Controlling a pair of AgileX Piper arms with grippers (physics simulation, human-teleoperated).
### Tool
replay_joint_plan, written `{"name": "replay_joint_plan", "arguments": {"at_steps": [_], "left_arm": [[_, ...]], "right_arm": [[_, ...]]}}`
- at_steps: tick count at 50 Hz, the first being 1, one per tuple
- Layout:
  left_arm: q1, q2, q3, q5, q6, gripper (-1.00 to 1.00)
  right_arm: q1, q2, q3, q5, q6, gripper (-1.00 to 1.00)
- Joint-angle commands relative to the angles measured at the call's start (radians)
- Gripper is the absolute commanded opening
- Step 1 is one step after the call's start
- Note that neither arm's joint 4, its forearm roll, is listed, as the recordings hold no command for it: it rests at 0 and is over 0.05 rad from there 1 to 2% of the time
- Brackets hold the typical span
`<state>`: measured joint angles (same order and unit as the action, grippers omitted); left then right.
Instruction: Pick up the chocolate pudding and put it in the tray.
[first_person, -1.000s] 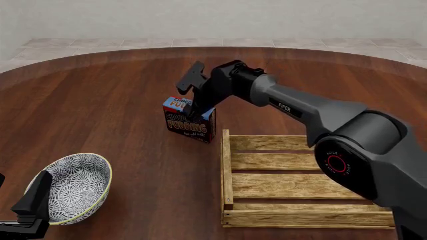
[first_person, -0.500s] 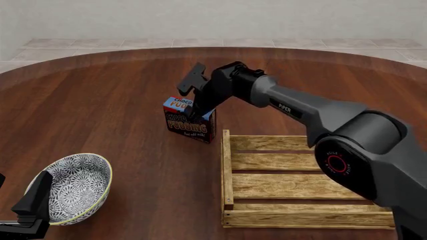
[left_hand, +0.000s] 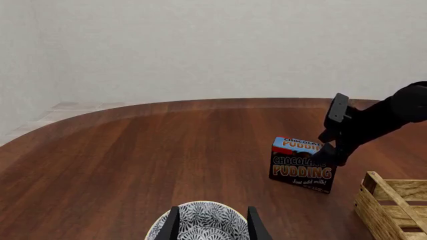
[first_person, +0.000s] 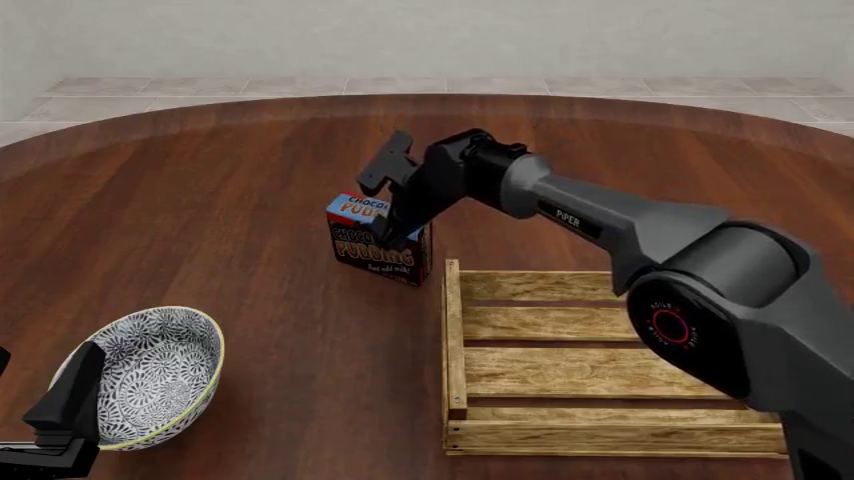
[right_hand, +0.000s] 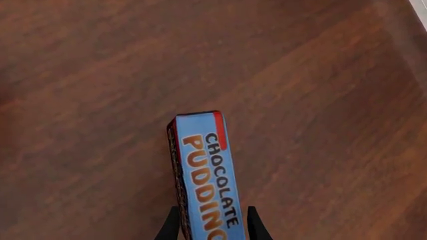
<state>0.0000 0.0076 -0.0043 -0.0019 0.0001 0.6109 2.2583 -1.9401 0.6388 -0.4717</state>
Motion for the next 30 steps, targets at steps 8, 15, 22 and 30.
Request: {"name": "replay_joint_plan", "arguments": {"at_steps": [8,15,22,30], "left_arm": [[0.0,0.0,0.0,0.0,0.0,1.0],[0.0,0.0,0.0,0.0,0.0,1.0],[0.0,0.0,0.0,0.0,0.0,1.0],[0.0,0.0,0.0,0.0,0.0,1.0]], "right_arm": [[-0.006,0.006,0.01,-0.007,0.002,1.0],[-0.004,0.012,0.003,-0.006,0.005,1.0],[-0.001,0.014,0.003,-0.007,0.008,1.0],[-0.001,0.018,0.002,-0.011,0.012,1.0]]}}
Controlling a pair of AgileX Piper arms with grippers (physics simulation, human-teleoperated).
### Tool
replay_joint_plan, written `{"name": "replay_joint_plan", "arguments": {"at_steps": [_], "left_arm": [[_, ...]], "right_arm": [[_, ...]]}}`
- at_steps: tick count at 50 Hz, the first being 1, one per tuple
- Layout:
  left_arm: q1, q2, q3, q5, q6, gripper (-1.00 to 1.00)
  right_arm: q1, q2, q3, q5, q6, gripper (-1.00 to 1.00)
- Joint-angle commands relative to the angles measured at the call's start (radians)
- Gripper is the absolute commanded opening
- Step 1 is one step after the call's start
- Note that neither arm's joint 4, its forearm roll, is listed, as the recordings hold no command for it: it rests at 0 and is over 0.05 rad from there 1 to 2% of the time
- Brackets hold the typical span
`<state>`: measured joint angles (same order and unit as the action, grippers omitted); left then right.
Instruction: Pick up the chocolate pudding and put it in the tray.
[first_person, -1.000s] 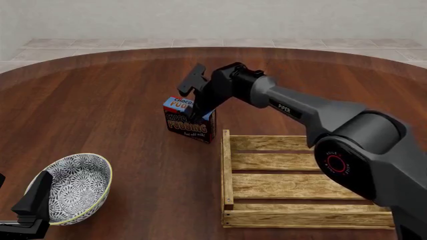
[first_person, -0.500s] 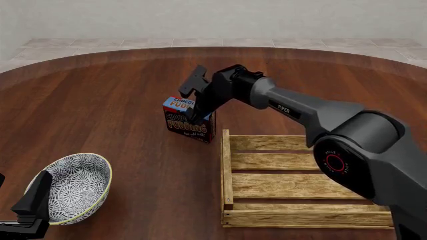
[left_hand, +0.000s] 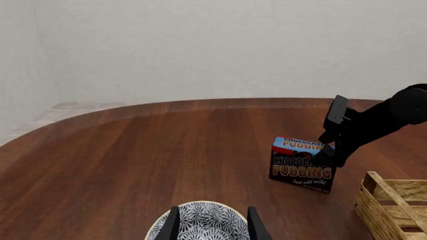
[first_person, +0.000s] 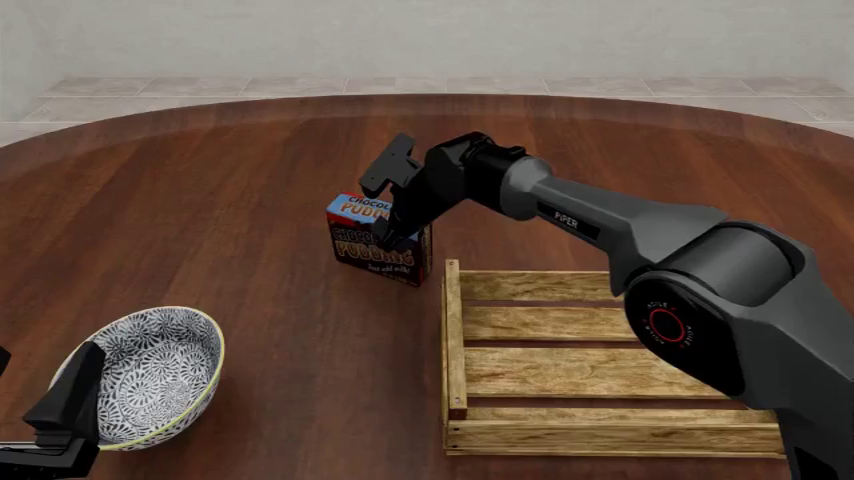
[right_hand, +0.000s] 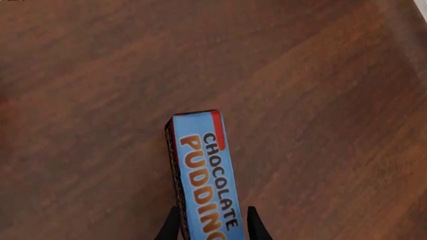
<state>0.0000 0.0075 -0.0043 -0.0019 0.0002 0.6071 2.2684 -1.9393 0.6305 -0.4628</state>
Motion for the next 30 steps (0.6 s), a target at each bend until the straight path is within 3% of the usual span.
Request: {"name": "replay_joint_plan", "arguments": {"at_steps": [1,30], "left_arm": [[0.0,0.0,0.0,0.0,0.0,1.0],[0.0,0.0,0.0,0.0,0.0,1.0]], "right_arm": [[0.004,0.008,0.004,-0.005,0.005,1.0],[0.002,0.031,-0.015,-0.004,0.016,1.0]]}}
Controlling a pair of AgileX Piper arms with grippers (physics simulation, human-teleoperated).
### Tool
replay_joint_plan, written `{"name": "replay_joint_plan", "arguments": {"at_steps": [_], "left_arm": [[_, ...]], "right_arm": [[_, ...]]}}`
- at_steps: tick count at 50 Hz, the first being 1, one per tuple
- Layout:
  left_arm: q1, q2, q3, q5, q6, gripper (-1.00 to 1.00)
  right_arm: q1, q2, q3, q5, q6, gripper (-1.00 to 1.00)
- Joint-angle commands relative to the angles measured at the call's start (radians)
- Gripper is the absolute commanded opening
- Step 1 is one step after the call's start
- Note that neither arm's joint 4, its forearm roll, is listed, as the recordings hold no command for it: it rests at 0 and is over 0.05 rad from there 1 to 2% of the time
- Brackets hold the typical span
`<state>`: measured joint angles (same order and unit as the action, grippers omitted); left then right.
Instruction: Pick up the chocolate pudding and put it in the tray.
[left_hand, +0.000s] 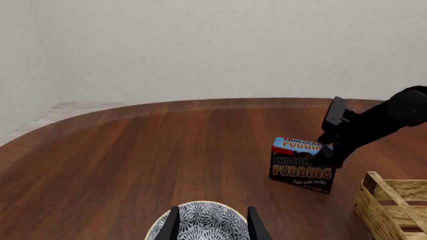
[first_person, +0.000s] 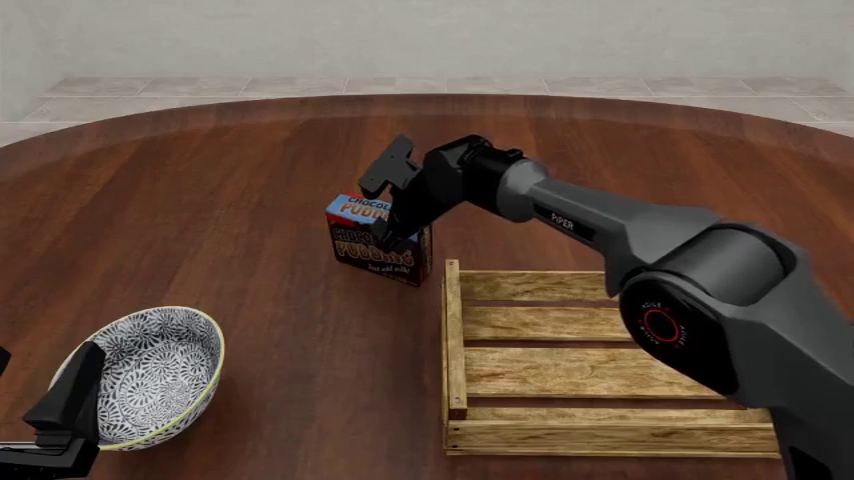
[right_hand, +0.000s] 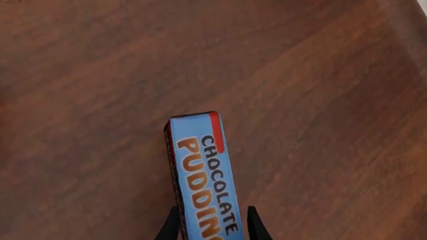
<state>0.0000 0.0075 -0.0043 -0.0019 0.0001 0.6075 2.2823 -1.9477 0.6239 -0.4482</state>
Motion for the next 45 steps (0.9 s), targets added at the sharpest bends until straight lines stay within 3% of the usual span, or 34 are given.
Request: {"name": "replay_joint_plan", "arguments": {"at_steps": [1,4,5,27,45], "left_arm": [[0.0,0.0,0.0,0.0,0.0,1.0],[0.0,0.0,0.0,0.0,0.0,1.0],[0.0,0.0,0.0,0.0,0.0,1.0],[0.0,0.0,0.0,0.0,0.0,1.0],[0.0,0.0,0.0,0.0,0.0,1.0]], "right_arm": [[-0.002,0.024,-0.016,0.007,0.001,1.0],[-0.003,0.027,-0.024,0.009,0.005,1.0],[0.006,0.018,-0.007,0.002,0.007,-1.0],[0.009,-0.007,0.014,-0.023,0.011,-1.0],[-0.032,-0.058,-0.057,0.023,-0.036,-1.0]]}}
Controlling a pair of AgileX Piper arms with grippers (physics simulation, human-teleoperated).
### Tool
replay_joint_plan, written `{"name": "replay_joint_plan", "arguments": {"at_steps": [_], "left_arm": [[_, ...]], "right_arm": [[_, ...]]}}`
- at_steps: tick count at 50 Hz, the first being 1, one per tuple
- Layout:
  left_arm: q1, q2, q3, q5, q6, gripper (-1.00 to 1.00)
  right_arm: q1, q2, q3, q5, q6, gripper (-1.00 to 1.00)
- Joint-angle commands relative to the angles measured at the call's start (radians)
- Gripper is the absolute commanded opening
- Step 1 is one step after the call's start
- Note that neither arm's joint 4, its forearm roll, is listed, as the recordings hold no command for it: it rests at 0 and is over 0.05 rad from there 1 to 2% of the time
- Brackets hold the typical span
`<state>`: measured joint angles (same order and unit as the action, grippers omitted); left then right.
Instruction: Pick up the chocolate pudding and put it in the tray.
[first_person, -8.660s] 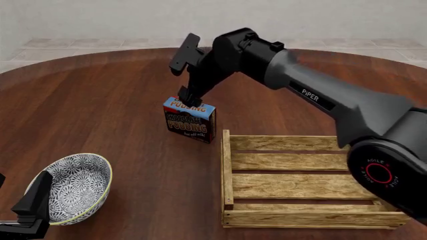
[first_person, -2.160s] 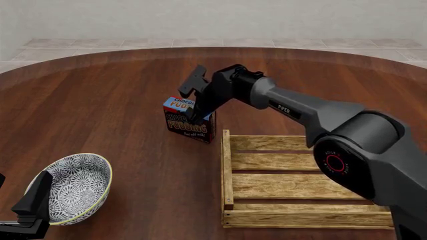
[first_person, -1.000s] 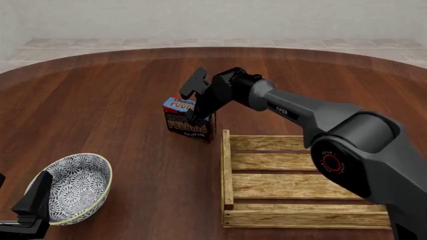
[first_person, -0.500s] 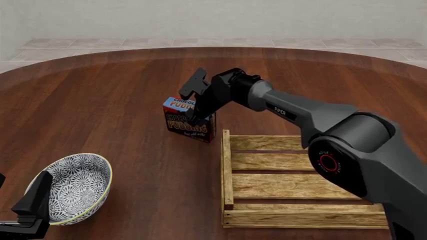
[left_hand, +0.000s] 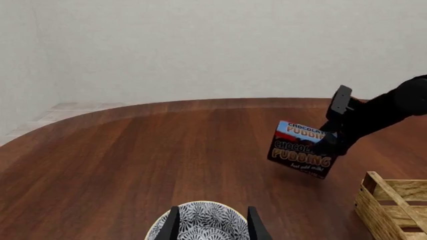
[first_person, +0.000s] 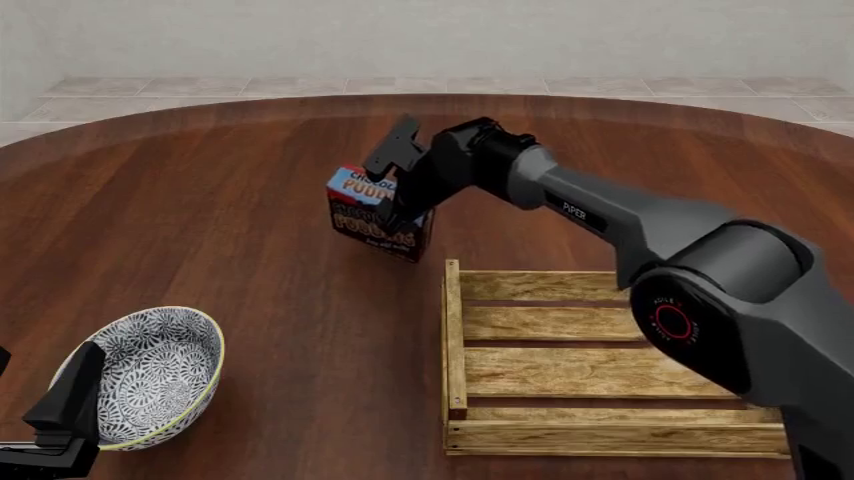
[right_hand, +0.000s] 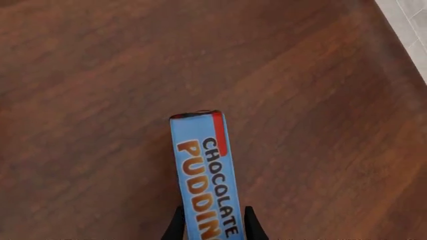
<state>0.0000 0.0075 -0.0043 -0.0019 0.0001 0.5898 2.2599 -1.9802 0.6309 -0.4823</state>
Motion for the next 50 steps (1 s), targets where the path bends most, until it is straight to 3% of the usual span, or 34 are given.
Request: {"name": "replay_joint_plan", "arguments": {"at_steps": [1,25,50], "left_arm": [[0.0,0.0,0.0,0.0,0.0,1.0],[0.0,0.0,0.0,0.0,0.0,1.0],[0.0,0.0,0.0,0.0,0.0,1.0]], "right_arm": [[-0.01,-0.048,-0.018,0.015,0.0,-1.0],[-0.023,-0.261,0.067,0.078,-0.068,-1.0],[-0.026,-0.601,0.435,-0.029,-0.07,-1.0]]}}
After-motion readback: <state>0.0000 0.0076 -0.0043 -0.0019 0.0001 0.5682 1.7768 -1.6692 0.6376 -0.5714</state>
